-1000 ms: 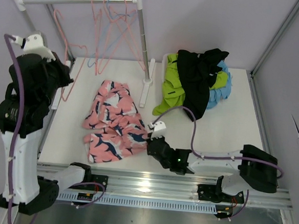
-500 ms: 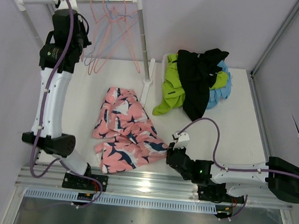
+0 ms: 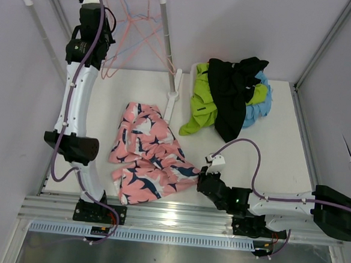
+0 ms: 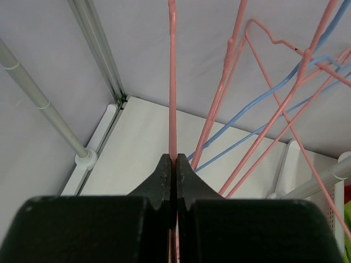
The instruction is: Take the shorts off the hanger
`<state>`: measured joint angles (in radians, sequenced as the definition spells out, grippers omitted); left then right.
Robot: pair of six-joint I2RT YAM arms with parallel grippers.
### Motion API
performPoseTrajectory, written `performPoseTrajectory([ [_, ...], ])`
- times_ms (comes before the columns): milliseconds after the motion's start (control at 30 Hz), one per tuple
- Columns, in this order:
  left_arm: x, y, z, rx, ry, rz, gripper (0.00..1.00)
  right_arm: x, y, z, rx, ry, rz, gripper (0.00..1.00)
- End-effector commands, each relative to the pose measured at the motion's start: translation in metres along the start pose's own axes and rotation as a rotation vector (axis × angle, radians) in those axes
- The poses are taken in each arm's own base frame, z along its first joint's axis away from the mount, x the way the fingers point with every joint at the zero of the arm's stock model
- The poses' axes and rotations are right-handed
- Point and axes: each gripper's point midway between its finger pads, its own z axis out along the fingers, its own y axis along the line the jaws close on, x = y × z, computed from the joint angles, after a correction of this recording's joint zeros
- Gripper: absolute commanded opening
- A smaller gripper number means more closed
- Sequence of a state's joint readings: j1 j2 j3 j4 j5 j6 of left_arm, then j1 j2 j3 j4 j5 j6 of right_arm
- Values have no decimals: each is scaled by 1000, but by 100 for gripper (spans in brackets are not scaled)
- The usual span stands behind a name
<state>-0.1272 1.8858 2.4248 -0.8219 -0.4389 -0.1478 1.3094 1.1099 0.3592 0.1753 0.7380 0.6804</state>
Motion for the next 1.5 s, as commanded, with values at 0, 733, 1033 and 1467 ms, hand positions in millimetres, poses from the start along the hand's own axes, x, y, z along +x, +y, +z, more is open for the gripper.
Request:
performPoseTrajectory([
  [0,14,3,11,-18,21,6,0,-14,3,1,4,-48,43,0],
  [733,81,23,-52,66,86,-38,91,-85,10,-33,66,-169,10,0],
  [1033,83,33,-121,172,64,-120,99,-255,11,-57,78,-450,9,0],
  [1467,114,41,-202,345,55,-147,99,-530,27,-73,91,-870,-59,0],
])
